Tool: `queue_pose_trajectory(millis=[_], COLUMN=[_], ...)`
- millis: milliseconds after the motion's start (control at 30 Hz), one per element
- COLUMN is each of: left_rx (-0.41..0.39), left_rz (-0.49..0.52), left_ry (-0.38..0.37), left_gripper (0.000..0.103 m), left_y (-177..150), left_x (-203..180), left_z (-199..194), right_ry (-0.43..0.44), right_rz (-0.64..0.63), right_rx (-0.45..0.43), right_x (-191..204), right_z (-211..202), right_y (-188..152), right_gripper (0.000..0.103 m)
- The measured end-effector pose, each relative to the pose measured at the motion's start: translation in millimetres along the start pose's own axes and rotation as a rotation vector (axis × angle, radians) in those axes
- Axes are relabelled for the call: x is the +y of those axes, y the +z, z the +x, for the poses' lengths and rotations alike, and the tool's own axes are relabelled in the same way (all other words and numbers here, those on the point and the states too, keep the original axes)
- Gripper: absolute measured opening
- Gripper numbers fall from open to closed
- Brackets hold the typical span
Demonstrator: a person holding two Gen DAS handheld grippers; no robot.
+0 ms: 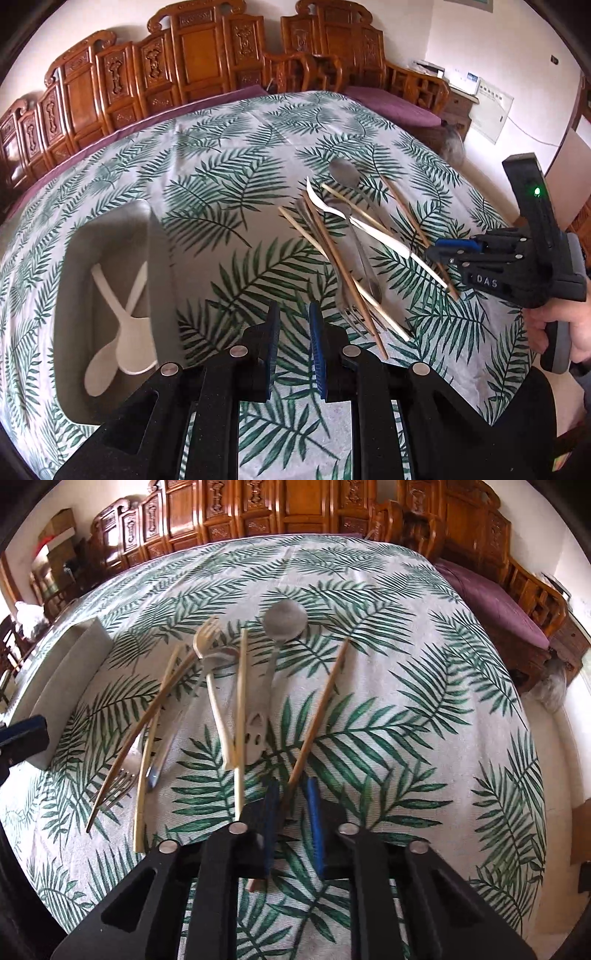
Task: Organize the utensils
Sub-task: 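Grasp a wooden chopstick from the pile with the right gripper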
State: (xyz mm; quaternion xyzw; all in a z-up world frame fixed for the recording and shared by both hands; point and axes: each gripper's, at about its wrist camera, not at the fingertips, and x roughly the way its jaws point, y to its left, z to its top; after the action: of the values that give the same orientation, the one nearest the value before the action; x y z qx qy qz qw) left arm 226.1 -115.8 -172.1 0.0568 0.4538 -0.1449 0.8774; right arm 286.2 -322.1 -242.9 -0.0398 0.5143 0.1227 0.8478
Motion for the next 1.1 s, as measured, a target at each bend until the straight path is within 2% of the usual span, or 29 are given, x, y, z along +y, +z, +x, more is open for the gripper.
queue_pose_trajectory(millis=[67, 500, 833, 1100], left_rx=[0.007, 0.05, 0.102, 0.121], left_rz=[0.0, -0.018, -0.009, -0.006], left_ry=[-0.003, -0.055, -0.046, 0.005], left_gripper=[0.015, 0.015, 0.015, 0.015], left_y=[1, 19, 28, 35], left_x=[-3, -24, -44, -47], left_z=[5, 35, 60, 73], right_ry=[-0.01, 0.017, 0.007, 0.015], right_rz=[0.006, 0.032, 0.012, 0.019], right_rx=[0.006, 0.003, 0.001, 0.002], right_x=[-3, -11, -8, -9], right_z=[0, 1, 1, 1], right_y=[0, 1, 0, 0], right_gripper=[0.007, 0.007, 0.007, 0.007])
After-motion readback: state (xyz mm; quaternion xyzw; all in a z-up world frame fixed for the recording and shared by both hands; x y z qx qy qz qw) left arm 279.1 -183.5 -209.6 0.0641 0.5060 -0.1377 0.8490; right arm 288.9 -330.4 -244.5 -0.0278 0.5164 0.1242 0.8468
